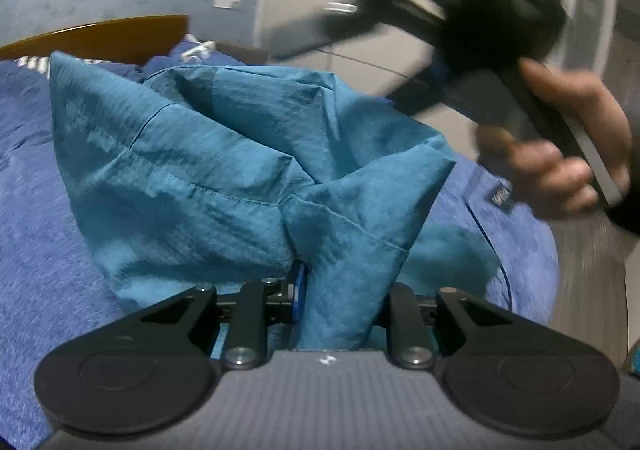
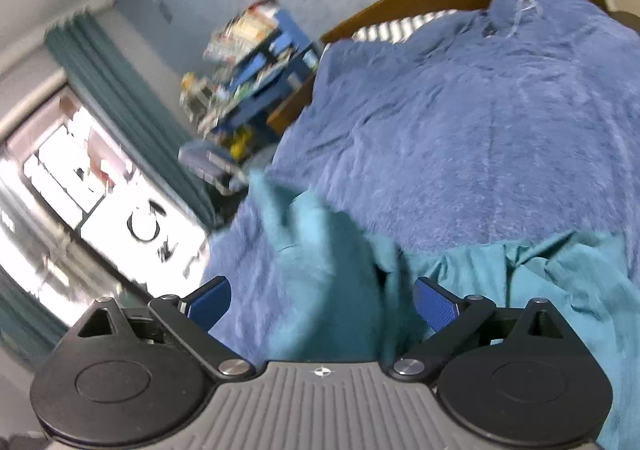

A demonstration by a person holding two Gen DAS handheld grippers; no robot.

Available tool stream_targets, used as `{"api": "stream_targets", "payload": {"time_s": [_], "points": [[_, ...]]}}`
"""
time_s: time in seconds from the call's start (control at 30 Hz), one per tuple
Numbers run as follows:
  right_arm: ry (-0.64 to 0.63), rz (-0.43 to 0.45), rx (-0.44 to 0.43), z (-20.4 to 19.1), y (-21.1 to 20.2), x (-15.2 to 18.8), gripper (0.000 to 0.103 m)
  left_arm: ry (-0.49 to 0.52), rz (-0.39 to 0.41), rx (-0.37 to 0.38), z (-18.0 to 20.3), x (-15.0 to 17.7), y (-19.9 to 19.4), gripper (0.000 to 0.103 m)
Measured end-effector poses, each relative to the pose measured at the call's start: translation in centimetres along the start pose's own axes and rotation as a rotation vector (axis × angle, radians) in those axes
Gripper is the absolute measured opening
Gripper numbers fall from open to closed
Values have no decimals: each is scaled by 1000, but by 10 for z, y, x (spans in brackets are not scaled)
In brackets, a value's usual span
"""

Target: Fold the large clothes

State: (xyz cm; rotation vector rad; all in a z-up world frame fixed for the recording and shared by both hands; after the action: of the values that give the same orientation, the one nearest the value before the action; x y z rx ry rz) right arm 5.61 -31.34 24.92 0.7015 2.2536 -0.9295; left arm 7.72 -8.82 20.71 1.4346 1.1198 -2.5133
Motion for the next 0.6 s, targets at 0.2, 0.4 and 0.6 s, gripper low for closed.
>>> {"api": "stream_targets", "payload": {"time_s": [0.2,0.4,0.6], "points": [[-183,-129,123,-21,37,-5,90,74,-52,41,17,5,21,17],[-314,-114,238,-27,48,0,20,38,-49,46,18,8,25,23],[-279,-54,333,-1,37,2,14,-25,-19,98,13,13,9,55]]}}
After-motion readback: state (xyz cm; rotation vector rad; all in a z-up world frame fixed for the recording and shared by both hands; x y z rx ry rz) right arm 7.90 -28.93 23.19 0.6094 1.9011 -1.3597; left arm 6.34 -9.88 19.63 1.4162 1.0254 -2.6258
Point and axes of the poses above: each gripper's, at about its wrist camera, not at the fingertips, and y roughly the way its jaws point, z to its right, x to its underside, the point moved 2 cm from there along y, roughly the way its jaws point, and after that the axes turned 3 degrees about -y, right-handed, at the moved point
